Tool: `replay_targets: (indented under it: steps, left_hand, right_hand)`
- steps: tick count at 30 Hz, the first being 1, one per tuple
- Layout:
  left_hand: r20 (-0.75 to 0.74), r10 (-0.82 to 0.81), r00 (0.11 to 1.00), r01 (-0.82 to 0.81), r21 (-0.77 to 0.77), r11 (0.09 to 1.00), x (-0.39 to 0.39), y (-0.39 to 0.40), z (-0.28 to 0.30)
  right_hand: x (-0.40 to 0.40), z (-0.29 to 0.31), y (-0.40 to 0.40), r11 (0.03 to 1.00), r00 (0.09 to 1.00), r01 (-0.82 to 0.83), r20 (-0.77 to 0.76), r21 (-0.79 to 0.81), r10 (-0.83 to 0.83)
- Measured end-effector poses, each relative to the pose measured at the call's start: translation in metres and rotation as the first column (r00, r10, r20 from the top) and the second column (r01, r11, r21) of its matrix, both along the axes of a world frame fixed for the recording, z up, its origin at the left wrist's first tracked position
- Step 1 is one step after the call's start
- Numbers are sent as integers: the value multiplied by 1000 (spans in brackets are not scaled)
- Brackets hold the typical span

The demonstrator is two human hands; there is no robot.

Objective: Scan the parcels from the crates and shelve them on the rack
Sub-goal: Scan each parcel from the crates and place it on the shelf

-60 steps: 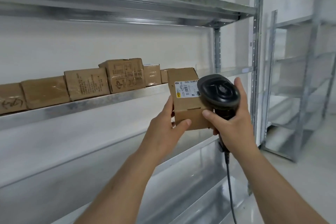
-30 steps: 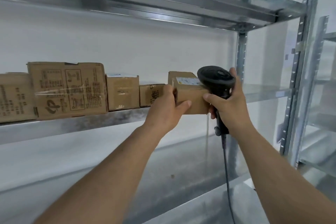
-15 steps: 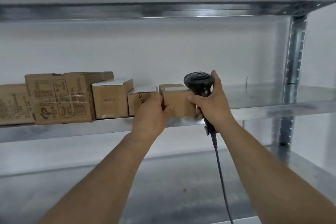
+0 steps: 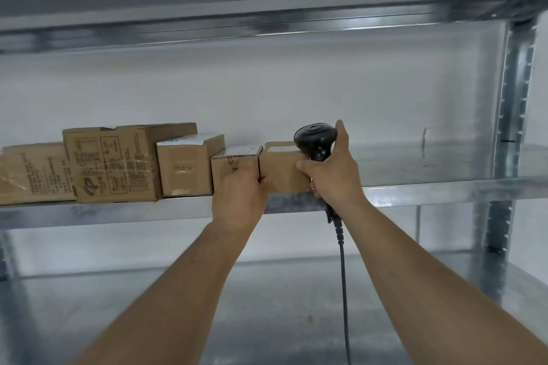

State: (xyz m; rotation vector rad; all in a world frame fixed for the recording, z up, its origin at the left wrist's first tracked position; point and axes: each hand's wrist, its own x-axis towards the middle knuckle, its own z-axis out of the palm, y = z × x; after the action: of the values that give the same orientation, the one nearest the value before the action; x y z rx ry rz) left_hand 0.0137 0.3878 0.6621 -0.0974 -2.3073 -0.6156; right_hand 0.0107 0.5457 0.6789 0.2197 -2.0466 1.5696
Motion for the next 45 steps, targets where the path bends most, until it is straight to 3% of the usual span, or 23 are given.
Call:
replay_targets:
  steps: [5,12,19,25,36,45]
  left_hand:
    - [6,1,1000,-1,-7,1000,10,-6,3]
    - [-73,21,997,-10,145,989,83,-38,-7]
    - [-80,112,990,-78,343,936,160,-127,-76]
    - [-37,280,959,-251,338,907,231,-232,-127]
    - [10,515,857,-500,254,828,382,-401,-166]
    - [54,749,660,-740,220,636,487,-502,-183]
  right_hand:
    - [14,-4,2,999,998,16,-60,-30,-18]
    - [87,-28,-32,996,975,-70,-213,-55,57]
    - [148,-94,-135,961,953,-272,-147,-43,263]
    - [190,-136,-248,892,890,-449,-114,-53,441]
    - [300,-177,-445,689,692,-722,-75,-63,718]
    - [379,-190,-572,469,473,-881,-83,-57,877]
